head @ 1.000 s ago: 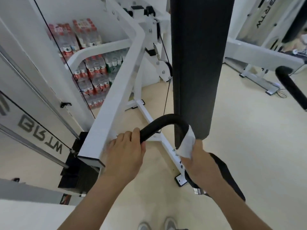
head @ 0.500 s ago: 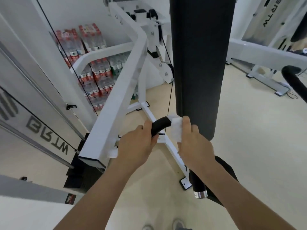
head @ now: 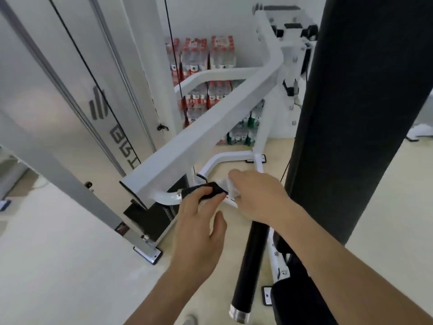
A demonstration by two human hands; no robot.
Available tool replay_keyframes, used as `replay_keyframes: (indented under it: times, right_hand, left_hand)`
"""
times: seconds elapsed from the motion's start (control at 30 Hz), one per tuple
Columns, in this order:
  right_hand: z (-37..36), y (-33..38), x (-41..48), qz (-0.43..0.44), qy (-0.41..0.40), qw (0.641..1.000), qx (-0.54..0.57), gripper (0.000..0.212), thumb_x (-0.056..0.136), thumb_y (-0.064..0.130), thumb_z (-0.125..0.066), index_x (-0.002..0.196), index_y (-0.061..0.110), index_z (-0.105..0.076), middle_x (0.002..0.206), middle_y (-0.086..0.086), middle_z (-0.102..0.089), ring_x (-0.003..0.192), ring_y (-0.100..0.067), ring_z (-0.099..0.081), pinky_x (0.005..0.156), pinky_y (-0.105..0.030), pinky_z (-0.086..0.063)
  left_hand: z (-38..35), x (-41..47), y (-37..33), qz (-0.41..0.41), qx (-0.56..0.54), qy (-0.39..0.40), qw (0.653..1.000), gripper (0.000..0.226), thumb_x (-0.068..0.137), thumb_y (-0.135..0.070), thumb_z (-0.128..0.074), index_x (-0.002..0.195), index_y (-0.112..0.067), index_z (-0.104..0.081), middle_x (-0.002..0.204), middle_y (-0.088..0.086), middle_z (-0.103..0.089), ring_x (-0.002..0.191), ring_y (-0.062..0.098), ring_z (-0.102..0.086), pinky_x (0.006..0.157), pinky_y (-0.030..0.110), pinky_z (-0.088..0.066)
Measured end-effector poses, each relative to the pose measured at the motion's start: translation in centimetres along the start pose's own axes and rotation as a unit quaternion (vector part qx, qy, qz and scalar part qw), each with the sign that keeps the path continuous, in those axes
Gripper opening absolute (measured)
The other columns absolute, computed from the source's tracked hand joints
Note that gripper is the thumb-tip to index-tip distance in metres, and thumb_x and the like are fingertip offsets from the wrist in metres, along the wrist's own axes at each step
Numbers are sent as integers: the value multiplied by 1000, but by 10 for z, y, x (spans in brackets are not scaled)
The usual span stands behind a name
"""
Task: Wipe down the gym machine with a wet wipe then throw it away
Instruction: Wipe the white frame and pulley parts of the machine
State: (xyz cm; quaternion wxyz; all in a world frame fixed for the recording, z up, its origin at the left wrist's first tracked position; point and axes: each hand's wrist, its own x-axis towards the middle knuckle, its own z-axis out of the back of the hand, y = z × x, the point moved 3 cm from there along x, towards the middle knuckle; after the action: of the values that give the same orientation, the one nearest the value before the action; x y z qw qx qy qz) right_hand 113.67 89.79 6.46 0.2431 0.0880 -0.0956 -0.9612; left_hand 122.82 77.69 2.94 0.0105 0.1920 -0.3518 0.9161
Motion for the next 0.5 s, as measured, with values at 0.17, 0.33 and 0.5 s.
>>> replay_keyframes:
  times: [0.17, 0.33, 0.5]
  right_hand:
    - [-41, -7, -71, -89, -99, 875, 465, 51, 101, 20, -46, 142, 36, -20, 104, 8, -56, 87, -9, -61, 72, -17, -47]
    - [-82, 17, -119, -110, -27, 726, 678, 31, 104, 19, -41, 133, 27, -37, 110, 5, -64, 92, 6, -64, 74, -10, -49]
    - [-99, 24, -162, -98, 196, 695, 684, 25, 104, 38, -38, 127, 39, -48, 118, 8, -65, 102, -1, -64, 87, -28, -56]
  left_hand:
    - [-30, -39, -43, 138, -111, 85, 980, 37, 98, -31, -42, 133, -27, -52, 122, -25, -53, 114, 1, -53, 94, 18, -44]
    - [-30, -83, -60, 255, -200, 67, 944, 47, 100, -9, -43, 123, -46, -59, 99, -18, -67, 79, 11, -59, 69, 28, -51]
    - [-15, -121, -63, 340, -217, 22, 915, 49, 90, 1, -53, 113, -40, -67, 108, -13, -67, 92, 4, -64, 76, 19, -49]
